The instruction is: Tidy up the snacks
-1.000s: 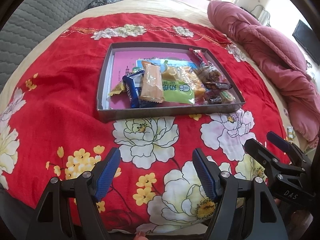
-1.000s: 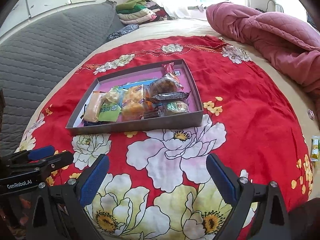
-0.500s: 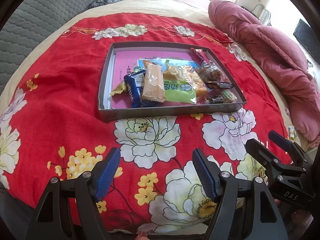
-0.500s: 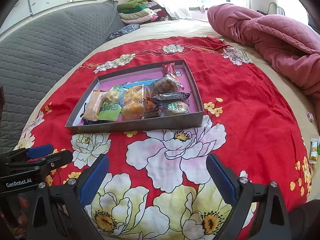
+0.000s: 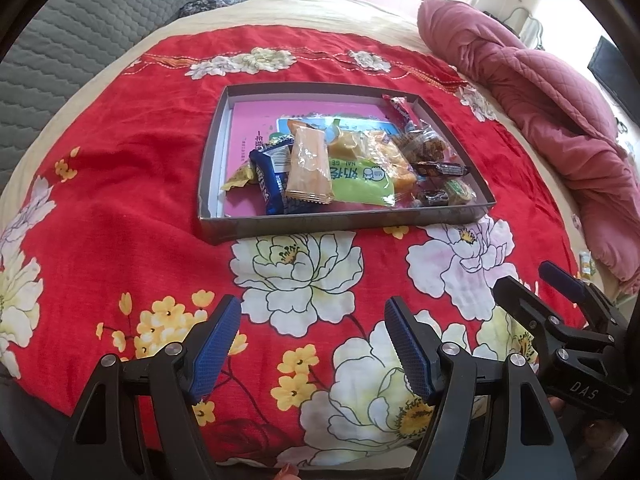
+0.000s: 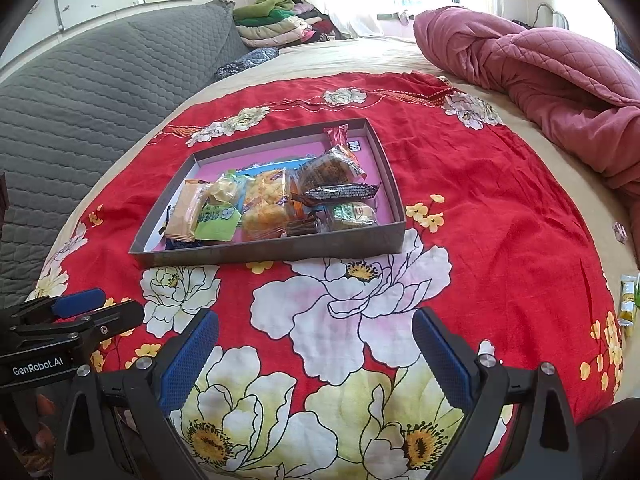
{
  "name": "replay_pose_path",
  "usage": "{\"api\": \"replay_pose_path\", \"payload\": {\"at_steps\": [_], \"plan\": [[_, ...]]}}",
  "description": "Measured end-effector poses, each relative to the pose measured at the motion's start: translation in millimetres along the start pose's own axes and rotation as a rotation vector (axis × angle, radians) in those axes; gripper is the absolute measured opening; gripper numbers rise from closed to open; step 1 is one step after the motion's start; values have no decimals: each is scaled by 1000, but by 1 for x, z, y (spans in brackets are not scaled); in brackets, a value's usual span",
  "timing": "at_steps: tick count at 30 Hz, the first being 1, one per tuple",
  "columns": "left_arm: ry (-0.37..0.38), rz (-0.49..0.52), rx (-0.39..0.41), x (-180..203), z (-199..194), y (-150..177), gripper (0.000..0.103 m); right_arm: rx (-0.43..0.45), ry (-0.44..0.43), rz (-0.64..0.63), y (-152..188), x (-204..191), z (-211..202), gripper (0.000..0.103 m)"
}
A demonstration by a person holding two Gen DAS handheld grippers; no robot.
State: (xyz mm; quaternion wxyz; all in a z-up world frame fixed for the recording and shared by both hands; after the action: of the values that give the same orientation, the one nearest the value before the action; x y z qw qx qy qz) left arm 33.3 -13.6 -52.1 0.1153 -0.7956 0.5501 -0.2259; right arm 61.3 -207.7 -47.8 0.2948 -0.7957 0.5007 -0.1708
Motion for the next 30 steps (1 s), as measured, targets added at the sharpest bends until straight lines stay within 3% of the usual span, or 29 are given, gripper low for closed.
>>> {"api": "replay_pose_path", "payload": {"at_steps": [30], "plan": [[-14, -11, -3, -3, 1, -1, 76, 0, 3, -2, 1, 2, 0, 98]]}}
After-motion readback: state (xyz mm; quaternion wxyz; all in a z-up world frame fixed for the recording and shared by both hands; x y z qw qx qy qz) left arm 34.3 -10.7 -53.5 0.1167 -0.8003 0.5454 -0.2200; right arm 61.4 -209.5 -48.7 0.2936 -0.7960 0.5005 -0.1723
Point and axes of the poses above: each gripper's, at about its wrist camera, not at the fingertips, and z roughly the way its jaws point, x to its right, y to its underside, the point moved 6 cm from there along z, roughly the way its jaws point, and after that the axes turned 12 degrees about -z, right-handed, at the moved point
